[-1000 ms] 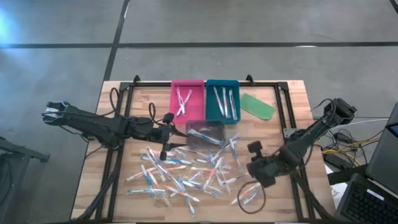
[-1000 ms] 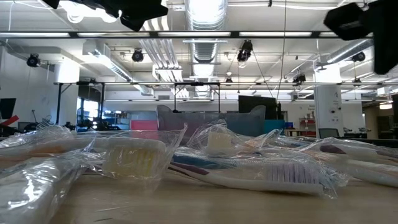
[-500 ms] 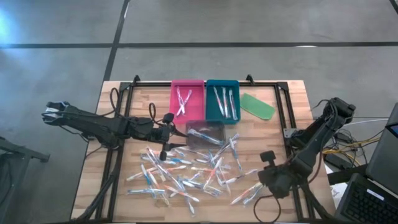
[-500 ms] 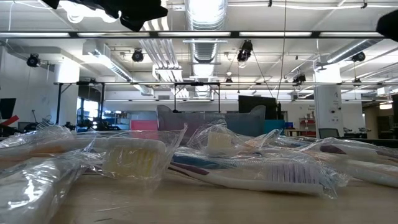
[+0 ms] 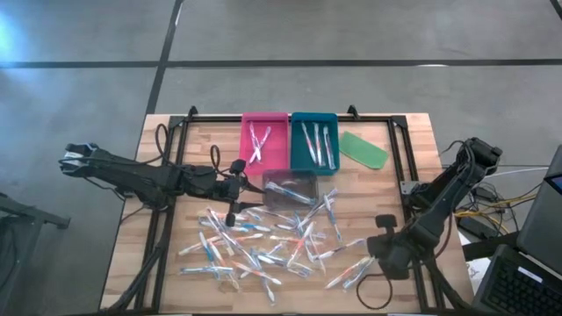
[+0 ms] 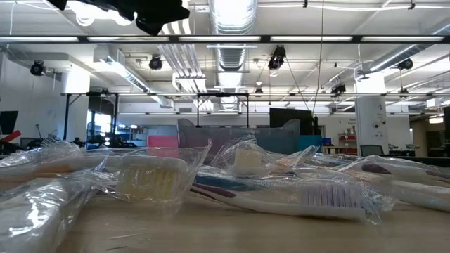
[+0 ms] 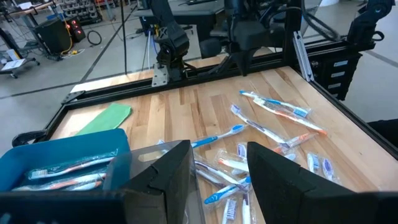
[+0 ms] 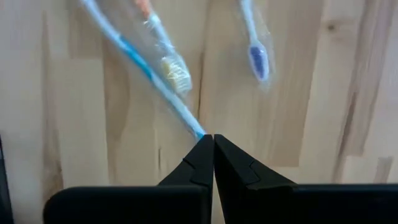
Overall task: Pick & Place Toothbrushes
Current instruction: Put the blue toothbrush into the transparent gray bin
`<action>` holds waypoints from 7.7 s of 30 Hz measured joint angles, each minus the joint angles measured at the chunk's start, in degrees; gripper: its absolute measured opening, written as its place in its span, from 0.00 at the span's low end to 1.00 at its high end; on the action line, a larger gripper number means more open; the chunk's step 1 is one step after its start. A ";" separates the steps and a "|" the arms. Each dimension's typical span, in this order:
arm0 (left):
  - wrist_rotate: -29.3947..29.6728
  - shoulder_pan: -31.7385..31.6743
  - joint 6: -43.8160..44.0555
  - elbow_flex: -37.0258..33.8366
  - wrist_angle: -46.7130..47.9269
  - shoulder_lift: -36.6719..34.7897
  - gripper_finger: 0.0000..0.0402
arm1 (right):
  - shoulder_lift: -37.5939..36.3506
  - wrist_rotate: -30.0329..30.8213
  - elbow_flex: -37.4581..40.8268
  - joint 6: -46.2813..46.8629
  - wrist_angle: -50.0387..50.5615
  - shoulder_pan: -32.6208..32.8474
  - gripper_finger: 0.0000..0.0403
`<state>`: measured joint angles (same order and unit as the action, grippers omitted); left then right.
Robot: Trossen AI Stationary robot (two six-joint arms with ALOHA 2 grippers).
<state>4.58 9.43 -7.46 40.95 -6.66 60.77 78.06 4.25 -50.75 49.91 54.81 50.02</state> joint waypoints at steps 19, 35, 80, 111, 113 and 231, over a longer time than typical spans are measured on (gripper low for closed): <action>-0.01 0.01 -0.02 0.02 -0.03 0.00 0.41 | 0.00 -1.55 5.57 7.44 -8.79 0.37 0.24; 0.00 0.02 -0.02 0.02 -0.04 0.00 0.41 | 0.04 -1.72 10.88 8.61 -15.80 0.39 0.42; -0.02 0.00 -0.04 0.02 0.09 0.00 0.41 | -0.01 -9.53 10.47 -1.81 -24.11 1.77 0.05; 0.00 0.01 -0.03 0.01 0.17 0.00 0.41 | -0.07 19.34 -8.68 -3.35 -19.89 -18.93 0.06; -0.01 0.01 -0.03 0.00 0.17 0.00 0.41 | -0.07 17.75 -10.15 -3.35 -18.31 -21.28 0.06; 0.04 0.00 -0.02 0.00 0.33 0.02 0.41 | 29.05 -7.29 -26.24 -19.07 -6.07 -51.43 0.06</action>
<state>4.62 9.43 -7.49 40.95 -6.32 60.80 107.11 -3.05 -76.99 30.84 48.73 -1.41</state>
